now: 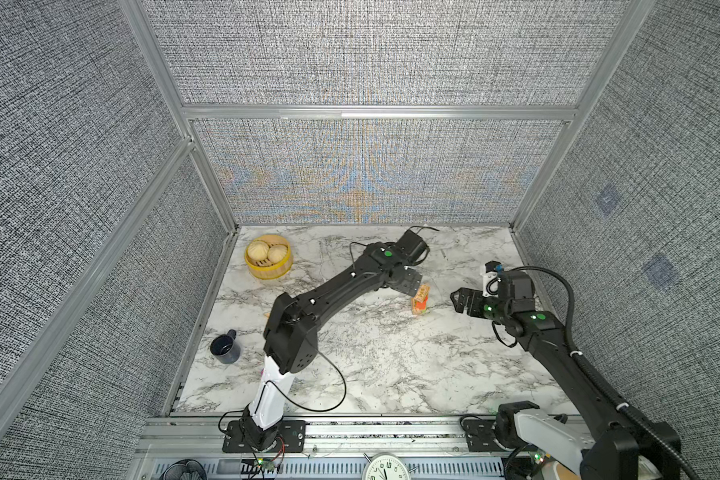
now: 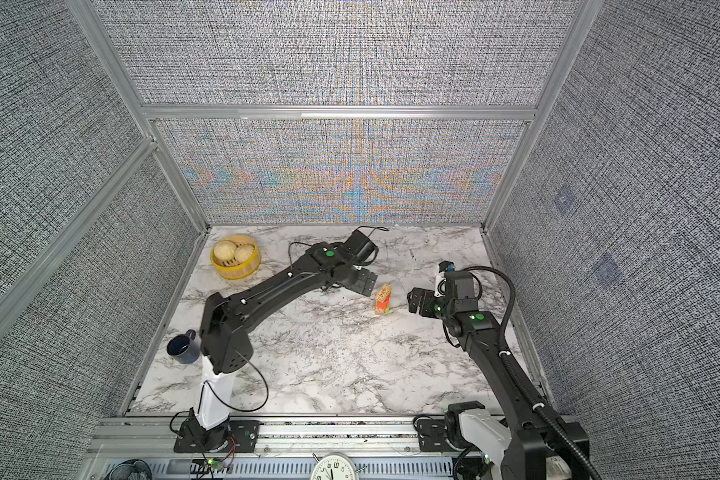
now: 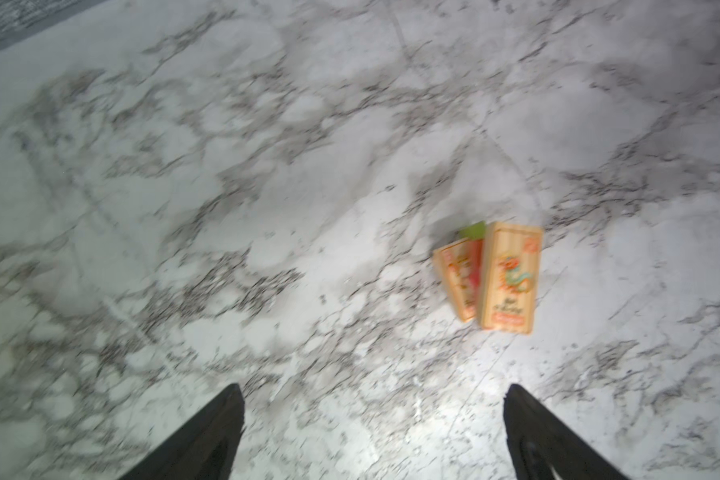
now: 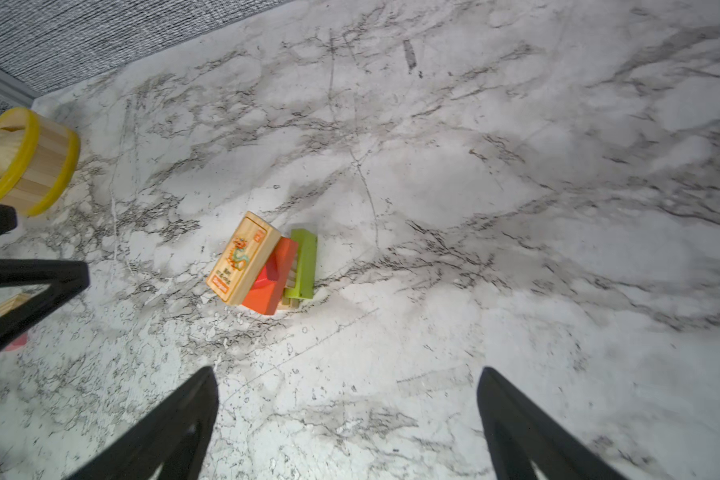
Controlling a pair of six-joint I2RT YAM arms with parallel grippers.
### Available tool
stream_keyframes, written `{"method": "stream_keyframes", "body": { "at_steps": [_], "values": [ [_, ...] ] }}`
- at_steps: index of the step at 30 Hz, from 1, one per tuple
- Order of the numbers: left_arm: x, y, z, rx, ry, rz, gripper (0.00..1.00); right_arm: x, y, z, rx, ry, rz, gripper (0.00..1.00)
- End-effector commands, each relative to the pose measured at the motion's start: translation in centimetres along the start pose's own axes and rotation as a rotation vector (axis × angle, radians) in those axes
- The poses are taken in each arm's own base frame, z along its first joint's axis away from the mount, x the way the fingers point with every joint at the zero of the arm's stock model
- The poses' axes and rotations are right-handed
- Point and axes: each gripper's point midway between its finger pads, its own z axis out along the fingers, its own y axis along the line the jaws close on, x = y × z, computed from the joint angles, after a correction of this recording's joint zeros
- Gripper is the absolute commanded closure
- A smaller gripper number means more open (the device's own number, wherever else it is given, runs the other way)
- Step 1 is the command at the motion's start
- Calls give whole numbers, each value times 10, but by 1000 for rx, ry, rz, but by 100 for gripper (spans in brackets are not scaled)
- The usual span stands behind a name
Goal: Build the wood block tower
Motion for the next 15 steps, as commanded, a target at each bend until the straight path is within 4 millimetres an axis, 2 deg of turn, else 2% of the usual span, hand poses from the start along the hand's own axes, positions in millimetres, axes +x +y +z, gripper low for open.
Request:
{"method": "stream_keyframes", "body": {
  "at_steps": [1, 4, 6, 9, 10, 15],
  "values": [
    [-5, 34, -14, 2, -75, -133, 3, -12, 26, 11, -73, -19, -49, 6],
    [14, 72, -23, -35, -73, -222, 3, -15, 54, 27, -116, 0, -110, 8],
    [29, 91, -30, -49, -68, -263, 4, -16, 74, 39, -147, 18, -150, 9],
    [51, 117, -43, -70, -65, -319, 5, -12, 112, 61, -212, 56, -221, 11],
    [59, 124, -49, -78, -72, -337, 5, -21, 132, 65, -243, 43, -244, 12],
    [91, 162, -87, -130, -144, -429, 5, -17, 198, 104, -314, 85, -313, 14]
  ]
}}
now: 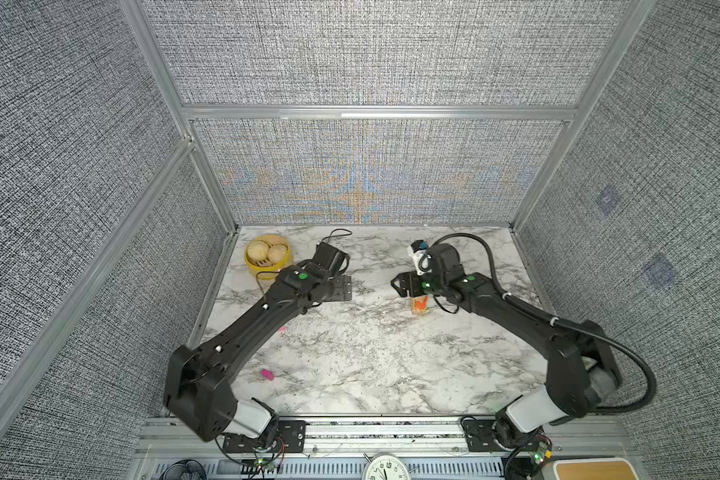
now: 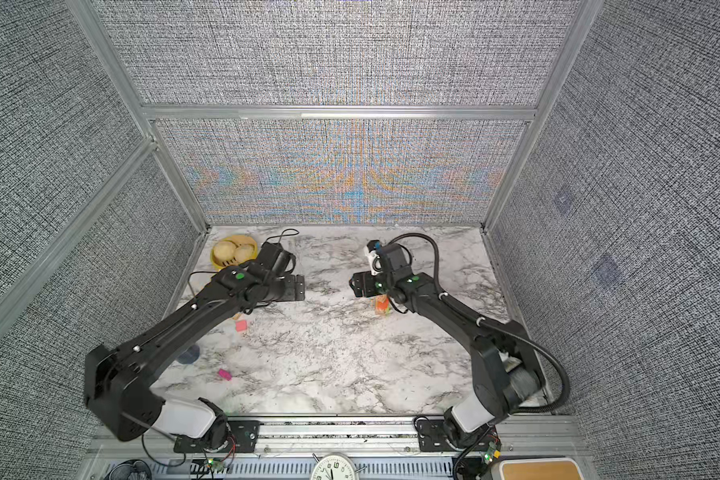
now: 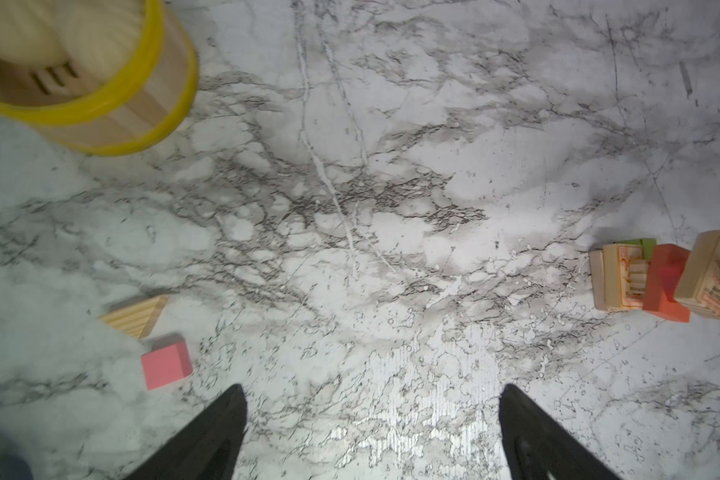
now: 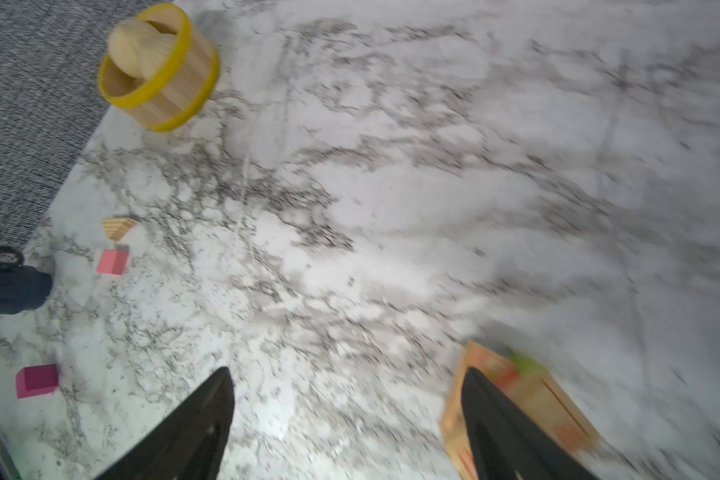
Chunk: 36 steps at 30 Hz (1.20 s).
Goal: Build the wood block tower
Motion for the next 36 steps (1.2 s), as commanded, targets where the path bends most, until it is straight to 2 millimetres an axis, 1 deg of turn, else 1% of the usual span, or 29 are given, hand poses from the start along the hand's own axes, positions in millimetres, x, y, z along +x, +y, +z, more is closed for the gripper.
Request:
{"method": "stream_keyframes", "body": {
  "at_steps": [1, 4, 8, 11, 14, 19, 21, 24, 30, 32, 36],
  "values": [
    [4, 27, -21, -31, -69, -58, 5, -13, 27, 28, -37, -8, -36, 14],
    [13, 55, -48, -53, -129, -110, 5, -22, 53, 58, -81, -5, -46, 15],
    [28, 90, -75, -90, -162, -187, 5, -22, 91, 97, -147, 8, -72, 16],
    [38, 107, -91, -111, -184, -232, 6, -22, 119, 118, -193, 12, -97, 17],
    [43, 119, -108, -128, -217, -265, 6, -18, 149, 138, -236, 16, -127, 17],
    [48, 134, -137, -149, -268, -296, 6, -7, 200, 164, -312, 5, -176, 18],
    [50, 139, -145, -165, -279, -300, 6, 2, 219, 174, -335, 5, -195, 18],
    [52, 145, -153, -185, -288, -304, 6, 20, 245, 188, -360, 8, -233, 18],
    [49, 144, -161, -177, -295, -308, 6, 45, 283, 205, -409, 19, -268, 19],
    [47, 143, -161, -173, -294, -306, 6, 56, 292, 210, -420, 31, -282, 19],
    [48, 142, -159, -174, -282, -303, 6, 69, 302, 218, -425, 39, -297, 19]
  ]
}}
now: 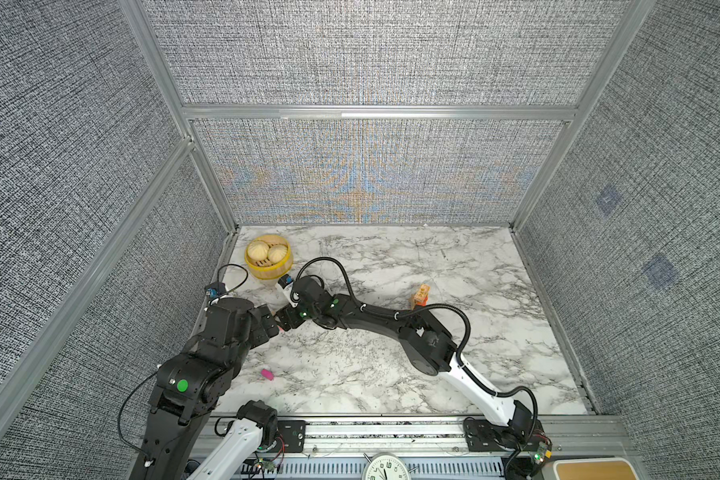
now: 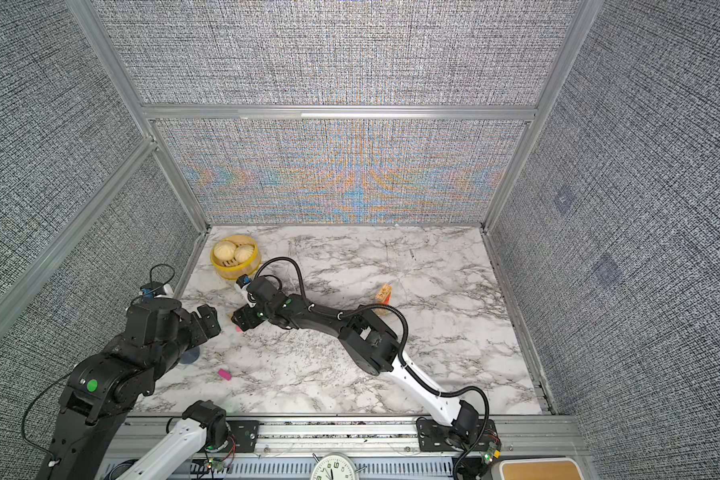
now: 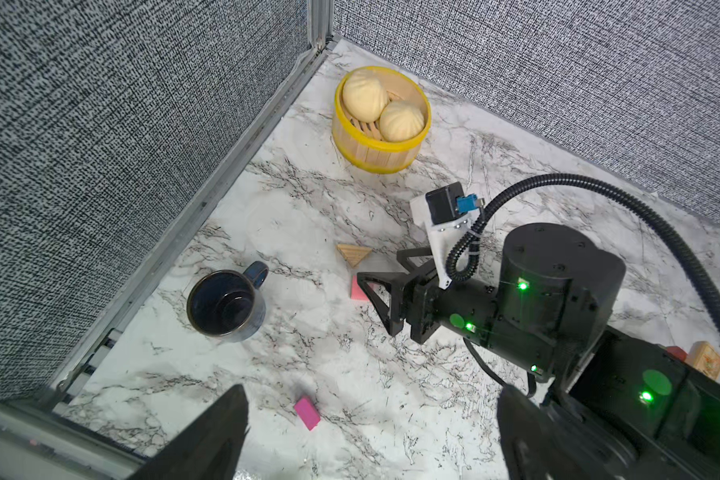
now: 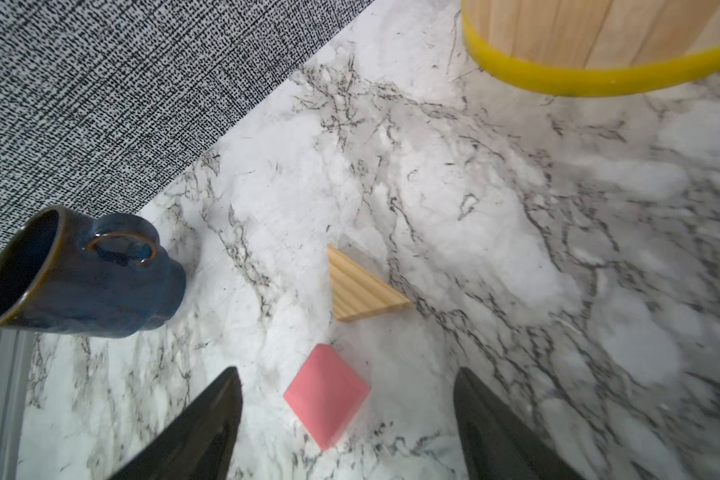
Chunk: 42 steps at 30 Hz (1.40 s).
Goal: Build the wood block tower
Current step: 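Grasp the pink cube with the right gripper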
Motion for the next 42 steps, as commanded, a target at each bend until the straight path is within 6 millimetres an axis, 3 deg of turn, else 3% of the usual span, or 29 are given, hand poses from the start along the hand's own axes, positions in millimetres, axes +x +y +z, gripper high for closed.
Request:
{"method": "stream_keyframes", "body": {
  "at_steps": [1, 17, 22, 31, 42],
  "values": [
    [2, 1, 1, -6, 11, 12, 6, 2, 6, 6, 1, -6, -19, 19],
    [7, -15, 22, 33, 39, 21, 6, 34, 11, 16, 74, 46, -52, 23],
    [7, -16, 23, 39, 41, 26, 6, 37, 8, 20, 98, 49, -44, 23],
    [0, -20, 20, 50, 33, 30, 6, 49, -1, 28, 148, 77, -61, 36],
    [-1, -18, 17, 48, 31, 27, 6, 64, -9, 25, 195, 117, -109, 47]
  ]
}}
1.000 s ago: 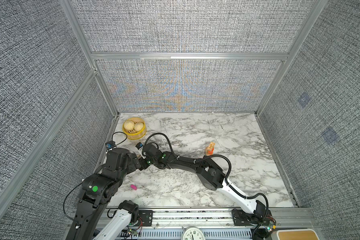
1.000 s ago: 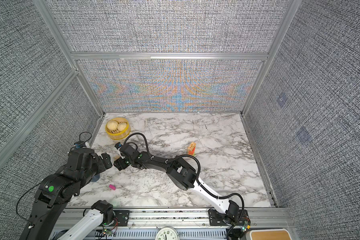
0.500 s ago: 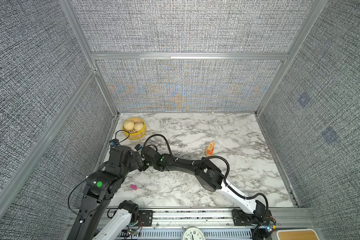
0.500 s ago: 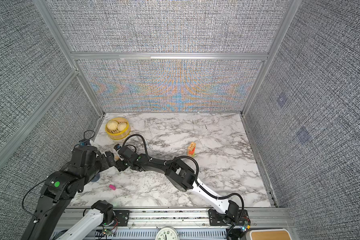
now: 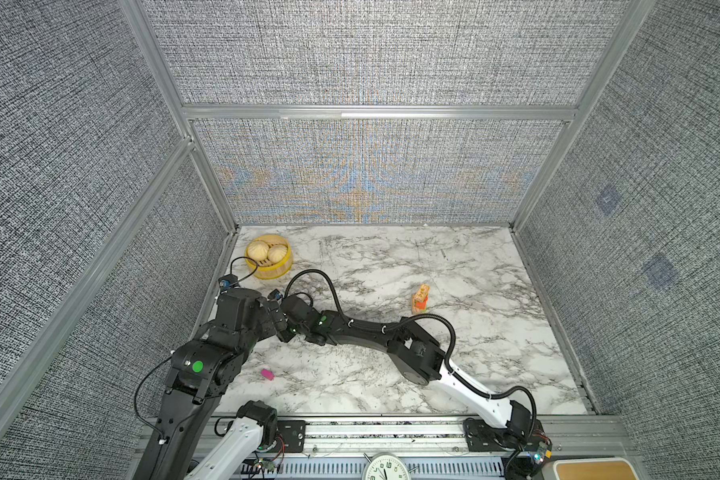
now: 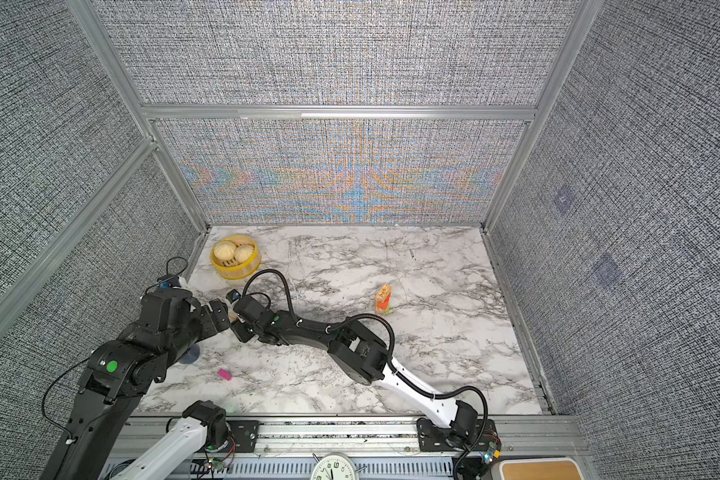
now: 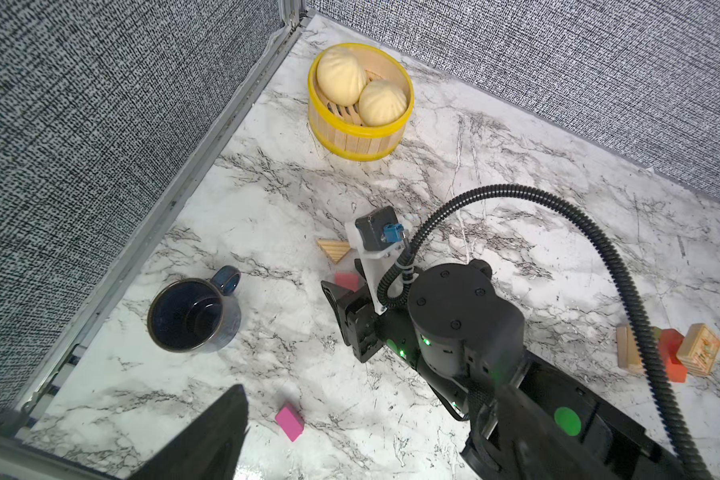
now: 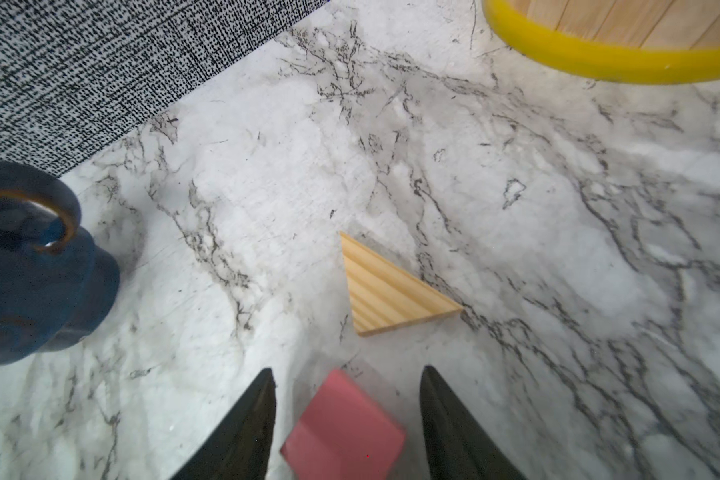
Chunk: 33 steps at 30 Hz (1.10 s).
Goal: Build the wood block tower
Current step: 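Grasp the pink cube with the right gripper, then carry the pink cube with the right gripper over the stack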
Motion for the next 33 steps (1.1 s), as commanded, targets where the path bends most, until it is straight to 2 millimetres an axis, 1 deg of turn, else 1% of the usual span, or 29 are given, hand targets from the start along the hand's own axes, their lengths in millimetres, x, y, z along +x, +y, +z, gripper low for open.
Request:
{"method": "stream_keyframes", "body": {
  "at_steps": [1, 5, 9, 14, 17, 19, 22, 29, 33],
  "values": [
    [-4, -1, -3, 12, -15, -3, 6, 37, -10, -3, 39, 133, -11, 50],
    [-3, -1, -4, 13, -18, -6, 6, 39, -11, -8, 39, 134, -14, 58],
    [-3, -3, -1, 19, -13, -8, 6, 43, -11, -11, 38, 142, -14, 60],
    [-4, -3, -1, 20, -12, -7, 6, 41, -13, -14, 42, 135, -14, 63],
    [-4, -3, -2, 18, -13, -8, 6, 39, -12, -15, 28, 133, -10, 67],
    [-4, -2, -2, 16, -12, -6, 6, 38, -13, -17, 25, 130, -7, 73],
    [-2, -3, 0, 20, -3, -7, 6, 35, -13, -19, 22, 120, -4, 77],
    [-2, -4, -1, 29, 3, -10, 6, 27, -17, -23, 19, 106, -5, 80],
    [-4, -4, -2, 27, -1, -7, 6, 23, -19, -30, 20, 98, -8, 80]
  ]
}}
